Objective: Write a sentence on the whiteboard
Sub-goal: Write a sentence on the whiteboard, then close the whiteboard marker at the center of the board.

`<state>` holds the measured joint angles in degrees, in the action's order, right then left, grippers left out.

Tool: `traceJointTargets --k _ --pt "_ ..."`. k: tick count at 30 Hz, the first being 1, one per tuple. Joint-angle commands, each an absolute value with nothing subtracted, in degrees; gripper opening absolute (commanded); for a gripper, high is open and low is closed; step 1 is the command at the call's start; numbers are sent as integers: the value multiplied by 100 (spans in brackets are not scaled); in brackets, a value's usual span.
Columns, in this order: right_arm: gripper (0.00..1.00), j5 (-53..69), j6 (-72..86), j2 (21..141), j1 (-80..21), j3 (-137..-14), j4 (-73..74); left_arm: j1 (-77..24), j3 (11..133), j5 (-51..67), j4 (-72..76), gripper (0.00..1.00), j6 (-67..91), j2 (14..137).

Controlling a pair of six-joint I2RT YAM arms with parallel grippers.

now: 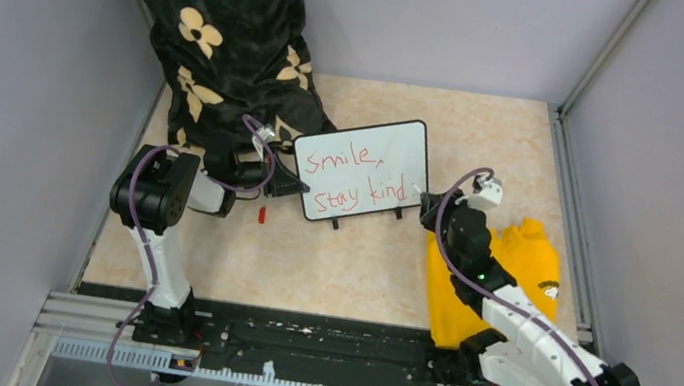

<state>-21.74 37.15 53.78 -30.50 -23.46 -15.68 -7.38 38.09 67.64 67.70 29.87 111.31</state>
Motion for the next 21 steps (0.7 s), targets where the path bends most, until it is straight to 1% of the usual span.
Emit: traceJointTargets --k 1,5,7,11,19,21 --pt "0 -1786 3646 4612 -3005 -2620 -1022 -731 3724 6572 6294 1 2914 11303" --pt "0 -1347 3543 4026 -3000 -2543 -552 -730 3694 6554 6358 6 2936 11261" --pt "0 -1139 3486 3809 -3007 -2524 -316 -731 3704 6588 6365 10 2938 11199" --pt "0 -903 3452 3433 -3003 -2422 -40 -721 3699 6636 6303 25 2918 11058" --pt "0 -651 3423 3295 -3003 -2531 198 -580 3465 6392 6048 50 2658 10227" --pt "0 -532 3398 3344 -3002 -2601 166 -514 3395 6294 6003 64 2698 10070"
